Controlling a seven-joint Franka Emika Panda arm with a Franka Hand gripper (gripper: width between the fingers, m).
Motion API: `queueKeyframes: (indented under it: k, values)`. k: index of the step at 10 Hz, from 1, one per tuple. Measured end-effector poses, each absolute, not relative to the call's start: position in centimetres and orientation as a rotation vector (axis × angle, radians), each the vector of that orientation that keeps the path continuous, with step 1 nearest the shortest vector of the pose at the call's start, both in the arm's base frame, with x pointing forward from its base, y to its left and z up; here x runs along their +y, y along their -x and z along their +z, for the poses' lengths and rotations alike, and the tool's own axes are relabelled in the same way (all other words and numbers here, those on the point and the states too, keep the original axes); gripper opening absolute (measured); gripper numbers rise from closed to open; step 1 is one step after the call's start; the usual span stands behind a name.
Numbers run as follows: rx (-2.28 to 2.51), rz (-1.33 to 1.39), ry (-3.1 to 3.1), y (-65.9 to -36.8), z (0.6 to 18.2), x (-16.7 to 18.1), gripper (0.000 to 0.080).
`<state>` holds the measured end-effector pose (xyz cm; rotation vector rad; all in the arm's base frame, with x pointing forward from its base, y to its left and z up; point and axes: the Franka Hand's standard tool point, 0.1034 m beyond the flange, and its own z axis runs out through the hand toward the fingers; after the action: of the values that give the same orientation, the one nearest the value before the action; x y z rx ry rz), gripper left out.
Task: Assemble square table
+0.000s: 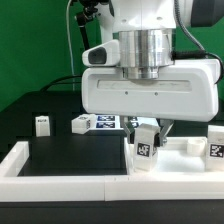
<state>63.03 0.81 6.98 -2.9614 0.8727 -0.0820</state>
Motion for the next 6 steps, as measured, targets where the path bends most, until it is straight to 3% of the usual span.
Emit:
queueKeyframes:
  k: [6]
  values:
    - [1.972,0.042,2.253,-62.81,6.77,0.03,0.0293]
